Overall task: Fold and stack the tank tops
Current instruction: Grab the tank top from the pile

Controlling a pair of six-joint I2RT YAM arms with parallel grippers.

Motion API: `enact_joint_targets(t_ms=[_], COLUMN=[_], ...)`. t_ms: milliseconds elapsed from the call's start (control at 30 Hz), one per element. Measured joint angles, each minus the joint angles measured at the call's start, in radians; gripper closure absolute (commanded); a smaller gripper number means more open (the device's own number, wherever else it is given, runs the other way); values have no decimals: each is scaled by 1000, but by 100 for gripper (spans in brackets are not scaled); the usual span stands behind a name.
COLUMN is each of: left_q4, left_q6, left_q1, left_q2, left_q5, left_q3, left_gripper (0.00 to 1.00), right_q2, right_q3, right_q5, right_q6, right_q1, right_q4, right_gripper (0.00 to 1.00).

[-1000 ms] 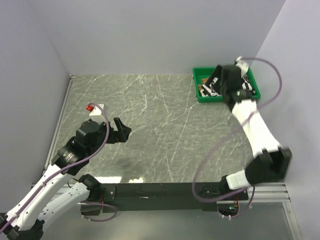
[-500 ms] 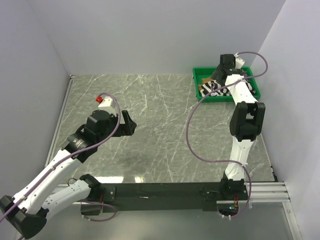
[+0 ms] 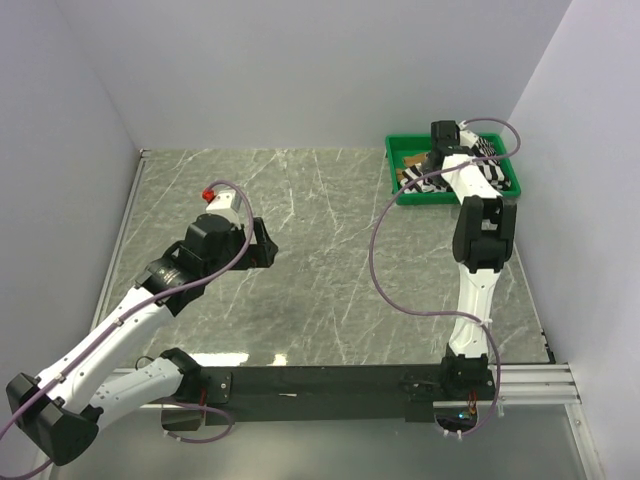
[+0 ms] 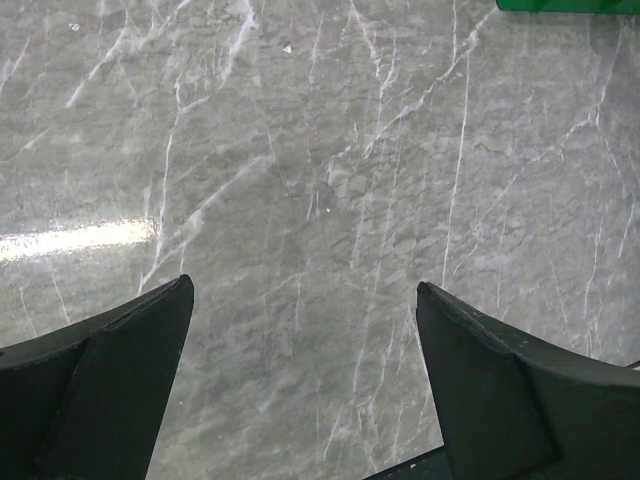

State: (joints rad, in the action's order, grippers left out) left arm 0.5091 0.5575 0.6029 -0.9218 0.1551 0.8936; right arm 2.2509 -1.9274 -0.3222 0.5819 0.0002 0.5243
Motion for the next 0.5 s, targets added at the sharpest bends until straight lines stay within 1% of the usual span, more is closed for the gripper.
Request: enact_joint_targets(t_ms=[67,100,133,367,500], left_q4=[-4,-7,-9,-26,-35], left_q6=[0,0,0,6,13], left_q1=[0,0,0,0,0], left_q2=[-4,-6,-7,-10,-8], left_q5=[0,0,1,10,25], left_q3=[0,0,0,2,12], left_gripper=[0,1,1,3,5], right_q2=[10,12,12,-5,-88], right_q3=[-3,-3,-3,-10,-8], right_q5=[3,3,3,-3,-1], right_q6=[-2,-2,-5,-7,-38], right_q1=[0,0,0,0,3], right_q4=[-6,-10,-11,-18,-15], right_gripper=[75,91,100,100,100])
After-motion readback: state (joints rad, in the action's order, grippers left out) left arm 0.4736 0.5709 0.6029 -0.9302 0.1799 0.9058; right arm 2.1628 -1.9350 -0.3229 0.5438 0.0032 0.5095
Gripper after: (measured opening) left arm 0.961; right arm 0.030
